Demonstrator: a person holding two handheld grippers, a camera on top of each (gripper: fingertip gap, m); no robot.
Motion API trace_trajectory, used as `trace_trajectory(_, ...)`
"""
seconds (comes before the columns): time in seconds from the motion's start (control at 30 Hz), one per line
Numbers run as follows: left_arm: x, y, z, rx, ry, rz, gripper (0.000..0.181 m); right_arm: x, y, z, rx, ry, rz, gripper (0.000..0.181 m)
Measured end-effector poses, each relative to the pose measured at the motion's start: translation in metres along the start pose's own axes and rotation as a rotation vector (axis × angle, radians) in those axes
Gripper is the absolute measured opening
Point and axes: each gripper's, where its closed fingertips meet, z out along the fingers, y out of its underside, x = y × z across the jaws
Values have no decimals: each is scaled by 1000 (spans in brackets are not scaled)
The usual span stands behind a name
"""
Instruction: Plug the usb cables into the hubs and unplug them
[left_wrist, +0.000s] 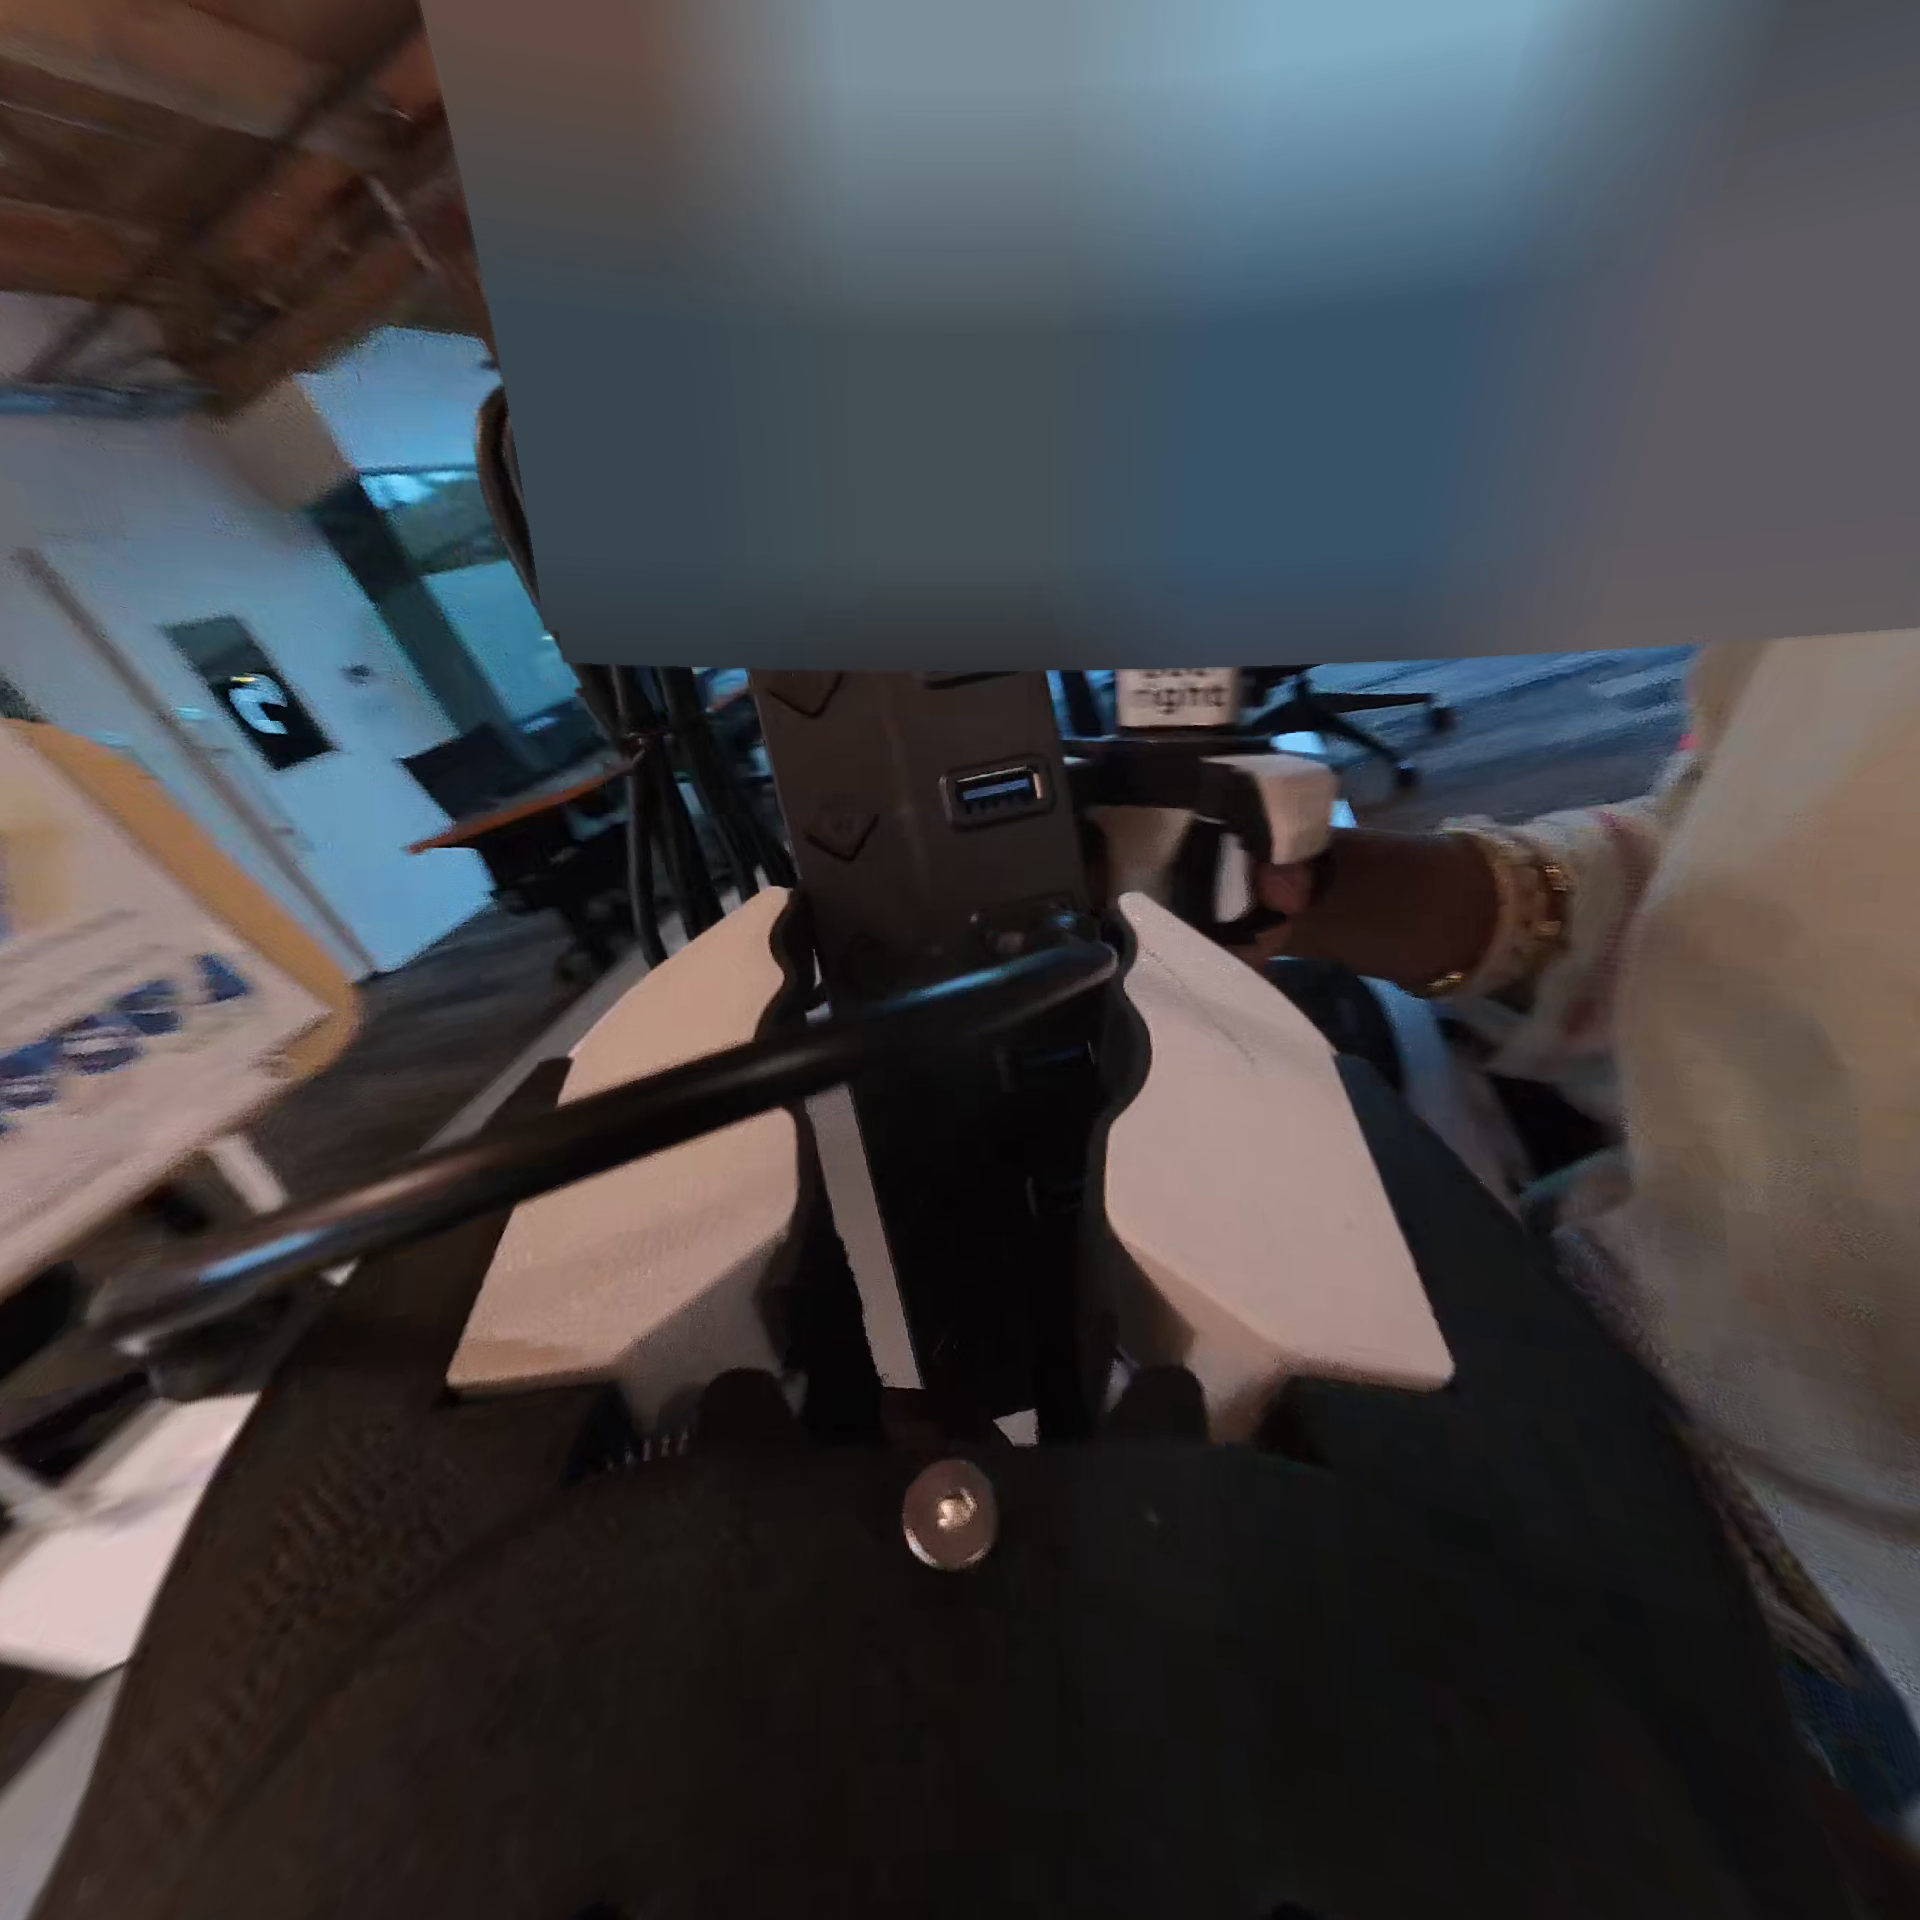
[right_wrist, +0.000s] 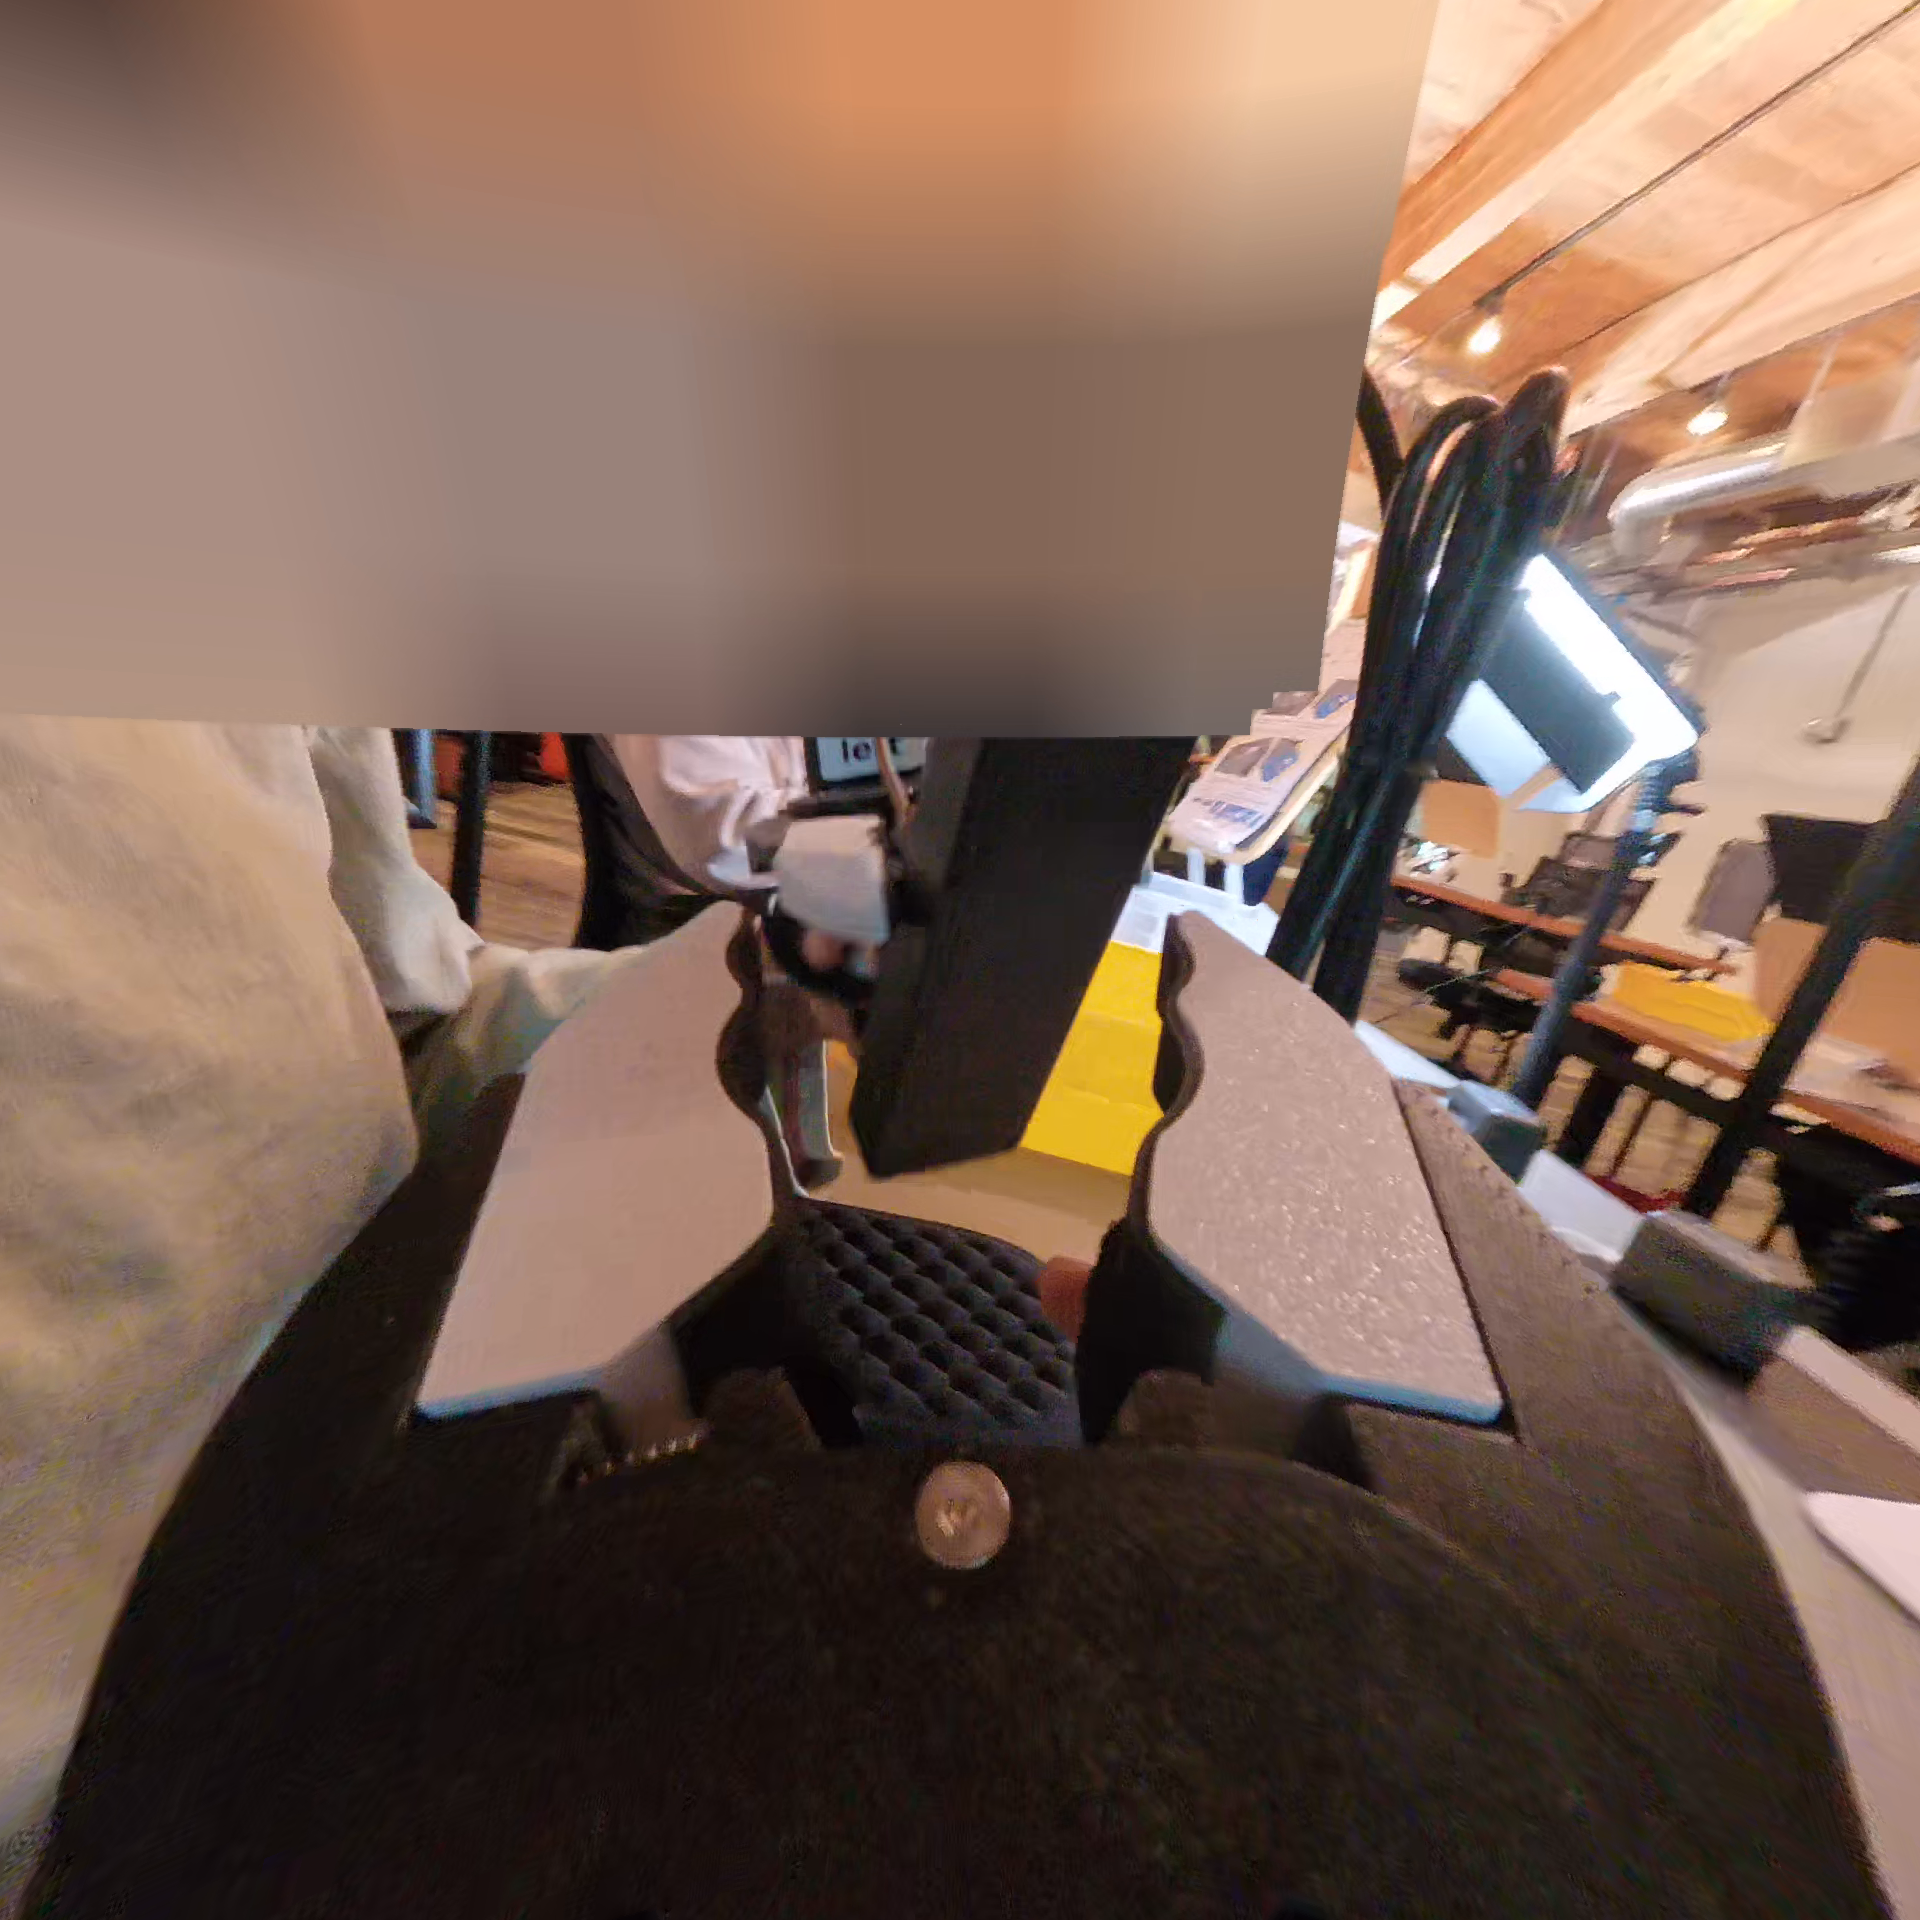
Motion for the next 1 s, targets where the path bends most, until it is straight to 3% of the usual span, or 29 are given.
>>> trace_trajectory(0.1,28,22,14,0,118,-72,53,-1,11,9,-25,-24,55,81)
trace_trajectory(0.23,46,48,24,-80,197,-87,54,-5,14,7,5,-74,78,61)
trace_trajectory(0.37,47,64,27,-156,197,-88,54,-2,31,-6,-53,-70,129,61)
trace_trajectory(0.5,42,87,29,-303,137,-34,54,9,48,-29,-152,31,153,64)
trace_trajectory(0.63,16,99,27,-433,-51,103,54,24,57,-46,-240,199,355,63)
trace_trajectory(0.8,-2,97,31,-523,-203,292,54,43,57,-32,-168,338,539,51)
trace_trajectory(0.87,-1,96,34,-549,-208,350,54,44,62,-25,-163,349,537,29)
trace_trajectory(1.0,-3,89,37,-505,-221,378,52,51,55,-31,-61,408,522,25)
